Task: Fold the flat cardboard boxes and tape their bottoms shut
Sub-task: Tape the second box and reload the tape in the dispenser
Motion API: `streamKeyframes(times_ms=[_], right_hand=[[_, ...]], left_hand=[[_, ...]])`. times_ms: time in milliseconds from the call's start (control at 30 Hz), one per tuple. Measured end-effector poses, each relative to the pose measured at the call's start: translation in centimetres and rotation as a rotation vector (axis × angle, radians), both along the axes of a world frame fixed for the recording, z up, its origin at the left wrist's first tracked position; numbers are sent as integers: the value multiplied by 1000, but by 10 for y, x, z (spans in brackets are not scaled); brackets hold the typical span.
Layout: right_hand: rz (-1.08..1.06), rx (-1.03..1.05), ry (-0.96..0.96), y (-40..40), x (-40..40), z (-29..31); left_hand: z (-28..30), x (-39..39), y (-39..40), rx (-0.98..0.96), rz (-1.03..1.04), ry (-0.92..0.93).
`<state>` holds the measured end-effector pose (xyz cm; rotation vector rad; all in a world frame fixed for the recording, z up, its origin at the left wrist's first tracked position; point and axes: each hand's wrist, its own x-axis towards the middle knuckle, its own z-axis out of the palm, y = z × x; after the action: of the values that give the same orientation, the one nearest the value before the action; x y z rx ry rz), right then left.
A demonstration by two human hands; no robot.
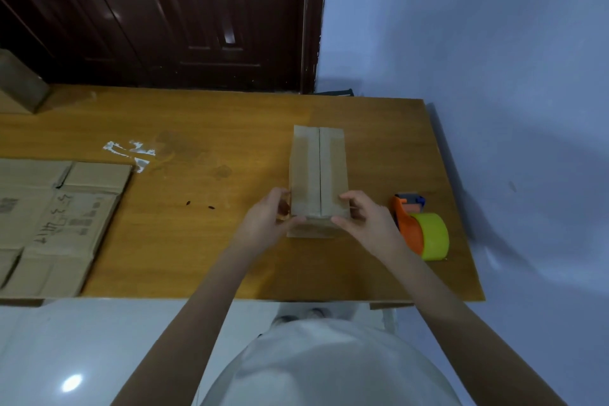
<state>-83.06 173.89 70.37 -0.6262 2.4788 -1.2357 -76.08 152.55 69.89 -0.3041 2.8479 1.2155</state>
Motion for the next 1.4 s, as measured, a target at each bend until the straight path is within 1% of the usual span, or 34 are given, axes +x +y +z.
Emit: streamKeyframes(times_ms=[33,133,167,200,267,400,567,633,733,900,1033,1133,1200,1233,1300,1333,1400], right_hand=[[34,41,96,0,1,-3],[99,131,386,-1,5,-16],[117,157,446,-1,7,-23],[130,182,483,-2,9,-30],[104,185,444,-3,15,-37],[58,148,402,-4,18,-34],[-48,231,387,-22,16,-26],[-56,212,377,-29,12,-24],[27,172,381,-25,5,-22],[144,152,253,-10,-5,-12],[179,132,182,-4,-5,-10],[189,84,51,-1,-6,-10],[177,42,-91,3,-7,-5],[171,29,-148,3,-8,-3],[175,48,-189,1,-7,4],[164,60,-162,-1,-6,4],[112,73,-70,-6,-4,3]], left_hand=[[-3,2,1,-87,-37,59],[-18,12,5,-442,-141,301],[-23,15,6,-498,-143,345],[-29,16,8,-536,-132,383],[-36,15,10,-572,-108,409],[-30,14,13,-573,-84,367],[-18,9,18,-526,-64,274],[-15,5,18,-459,-44,235],[-12,1,10,-317,-65,197],[-14,2,0,-197,-117,221],[-14,3,-4,-145,-152,203],[-9,6,-6,-72,-168,129],[-1,6,-5,16,-175,7],[4,5,-4,9,-192,-66],[9,2,1,-135,-219,-161],[8,1,4,-225,-222,-154],[5,-1,11,-374,-214,-74]])
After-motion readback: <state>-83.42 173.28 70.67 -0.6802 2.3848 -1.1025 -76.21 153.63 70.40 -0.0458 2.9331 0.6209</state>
